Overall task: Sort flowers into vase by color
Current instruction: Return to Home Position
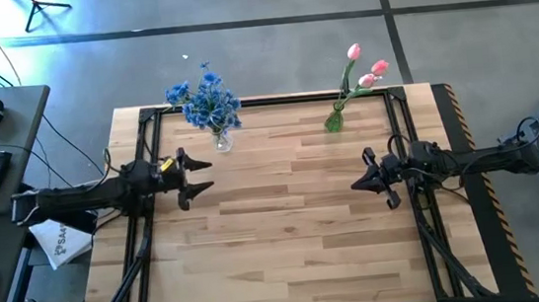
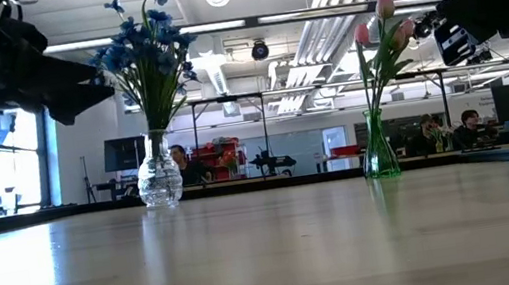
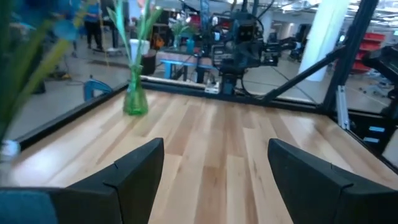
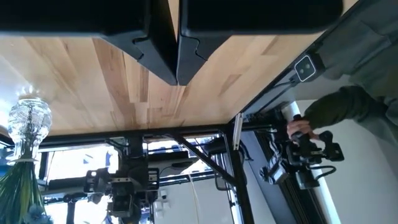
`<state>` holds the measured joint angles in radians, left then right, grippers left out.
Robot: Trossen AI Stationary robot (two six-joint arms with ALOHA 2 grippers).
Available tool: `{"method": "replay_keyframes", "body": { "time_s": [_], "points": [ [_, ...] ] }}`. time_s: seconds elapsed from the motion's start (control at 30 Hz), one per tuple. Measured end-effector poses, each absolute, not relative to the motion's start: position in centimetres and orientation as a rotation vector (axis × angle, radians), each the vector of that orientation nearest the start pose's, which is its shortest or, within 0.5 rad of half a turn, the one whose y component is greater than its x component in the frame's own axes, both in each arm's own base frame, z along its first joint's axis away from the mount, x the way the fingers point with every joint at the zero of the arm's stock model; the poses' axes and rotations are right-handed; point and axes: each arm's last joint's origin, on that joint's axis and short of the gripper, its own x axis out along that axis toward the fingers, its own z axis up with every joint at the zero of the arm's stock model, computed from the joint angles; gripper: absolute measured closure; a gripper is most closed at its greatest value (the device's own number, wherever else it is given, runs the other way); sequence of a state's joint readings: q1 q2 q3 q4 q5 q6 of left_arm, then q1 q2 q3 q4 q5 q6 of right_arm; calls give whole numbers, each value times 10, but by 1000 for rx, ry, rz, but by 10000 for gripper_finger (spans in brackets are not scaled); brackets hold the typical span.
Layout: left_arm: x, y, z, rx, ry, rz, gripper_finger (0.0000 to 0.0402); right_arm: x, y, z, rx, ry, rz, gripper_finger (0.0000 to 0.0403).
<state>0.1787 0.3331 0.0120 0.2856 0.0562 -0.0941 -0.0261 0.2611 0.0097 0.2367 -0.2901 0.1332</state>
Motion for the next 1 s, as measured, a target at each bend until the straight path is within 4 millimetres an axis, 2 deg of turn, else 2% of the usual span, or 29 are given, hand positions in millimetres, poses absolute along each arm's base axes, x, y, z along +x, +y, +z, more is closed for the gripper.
{"method": "replay_keyframes", "body": {
  "time_s": [0.23, 0.3, 0.8, 1.0],
  "points": [
    [99, 18, 164, -77, 33, 187, 128, 113, 5, 167, 132, 31, 242, 403],
    [96, 17, 169, -66, -21, 187, 128, 113, 4, 167, 132, 30, 218, 403],
    [95, 18, 169, -65, -28, 208, 128, 113, -3, 164, 81, 56, 36, 403],
    [95, 18, 169, -65, -28, 204, 128, 102, -14, 168, 80, -8, -6, 403]
  ]
}}
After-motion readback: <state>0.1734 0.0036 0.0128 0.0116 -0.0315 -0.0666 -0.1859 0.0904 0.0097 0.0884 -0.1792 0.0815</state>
